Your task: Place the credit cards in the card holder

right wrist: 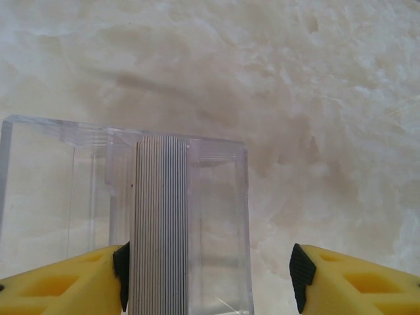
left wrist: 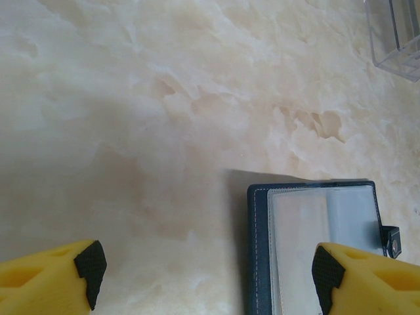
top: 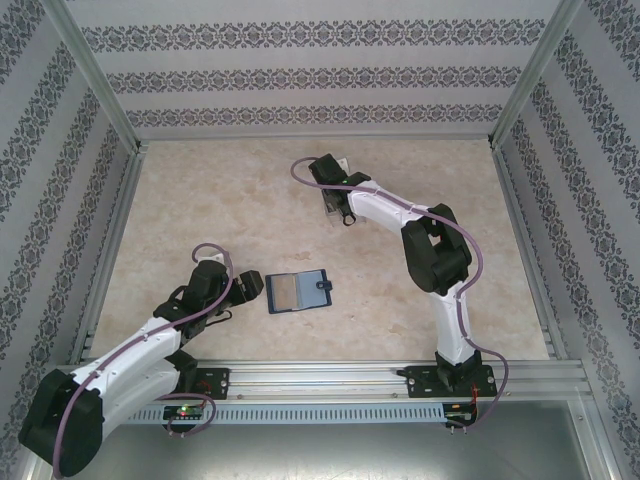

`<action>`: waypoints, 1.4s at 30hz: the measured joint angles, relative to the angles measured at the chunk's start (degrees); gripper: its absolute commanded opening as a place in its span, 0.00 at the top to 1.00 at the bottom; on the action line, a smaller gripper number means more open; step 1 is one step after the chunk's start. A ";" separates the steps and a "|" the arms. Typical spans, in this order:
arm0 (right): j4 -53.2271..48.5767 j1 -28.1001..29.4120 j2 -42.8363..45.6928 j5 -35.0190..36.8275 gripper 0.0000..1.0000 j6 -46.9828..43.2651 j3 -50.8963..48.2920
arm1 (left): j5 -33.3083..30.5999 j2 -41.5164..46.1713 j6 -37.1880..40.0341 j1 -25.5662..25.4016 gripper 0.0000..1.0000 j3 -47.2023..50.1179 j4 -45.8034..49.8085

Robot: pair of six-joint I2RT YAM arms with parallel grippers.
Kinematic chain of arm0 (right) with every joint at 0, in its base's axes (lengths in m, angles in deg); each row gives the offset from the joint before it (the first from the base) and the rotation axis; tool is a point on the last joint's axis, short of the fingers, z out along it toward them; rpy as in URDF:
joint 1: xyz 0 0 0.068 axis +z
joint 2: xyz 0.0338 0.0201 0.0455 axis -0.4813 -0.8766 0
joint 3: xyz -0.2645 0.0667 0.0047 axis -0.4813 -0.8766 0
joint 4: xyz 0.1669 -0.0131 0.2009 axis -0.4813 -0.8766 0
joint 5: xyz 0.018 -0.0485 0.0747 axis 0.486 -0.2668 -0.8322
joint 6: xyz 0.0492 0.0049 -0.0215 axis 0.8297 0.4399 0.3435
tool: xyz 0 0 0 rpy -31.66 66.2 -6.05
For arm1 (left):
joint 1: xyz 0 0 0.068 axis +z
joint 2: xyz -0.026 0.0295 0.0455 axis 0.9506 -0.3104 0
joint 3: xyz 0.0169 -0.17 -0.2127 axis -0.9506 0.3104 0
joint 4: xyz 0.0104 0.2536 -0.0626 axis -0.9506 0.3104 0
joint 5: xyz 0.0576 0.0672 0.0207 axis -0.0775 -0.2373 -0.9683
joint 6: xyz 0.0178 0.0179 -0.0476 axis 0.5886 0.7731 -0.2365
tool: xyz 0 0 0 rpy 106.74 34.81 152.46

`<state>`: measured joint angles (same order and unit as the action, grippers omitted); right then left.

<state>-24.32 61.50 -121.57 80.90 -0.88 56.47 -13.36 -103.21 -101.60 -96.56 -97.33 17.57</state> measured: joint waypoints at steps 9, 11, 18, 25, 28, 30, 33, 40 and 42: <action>-0.09 0.04 -0.07 3.17 0.45 -3.78 -0.04 | 0.02 -1.64 0.00 0.00 0.16 0.00 0.00; -0.07 0.04 -0.07 4.31 0.45 -5.20 -0.04 | 0.02 -1.90 0.00 0.00 0.16 0.00 -0.02; 0.28 0.04 -0.07 6.25 0.54 -8.39 -0.04 | 0.22 -5.95 0.02 0.00 0.15 0.00 -0.04; 0.74 0.04 -0.07 6.58 0.81 -9.79 -0.42 | 0.26 -8.68 0.24 0.00 0.16 -1.29 -0.13; 0.72 0.04 -0.07 6.47 0.89 -9.99 -0.42 | 0.28 -8.96 0.39 0.00 0.16 -1.46 -0.11; 0.72 0.04 -0.07 6.03 0.95 -10.01 -0.42 | 0.42 -8.96 0.39 0.00 0.15 -1.51 -0.11; 0.66 0.04 -0.07 4.79 1.00 -9.81 -0.42 | 0.44 -9.14 0.42 0.00 0.16 -1.53 -0.13; 0.33 0.02 0.15 2.86 1.00 -9.40 -0.42 | 0.44 -9.97 0.61 0.00 0.16 -1.90 -0.26; 0.15 0.00 0.87 2.14 1.00 -9.11 -0.66 | 0.44 -10.25 0.61 0.00 0.16 -2.12 -0.26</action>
<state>-24.17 61.50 -120.69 83.04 -9.99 55.82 -12.92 -113.46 -100.98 -96.56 -99.45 17.31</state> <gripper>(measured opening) 0.046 0.844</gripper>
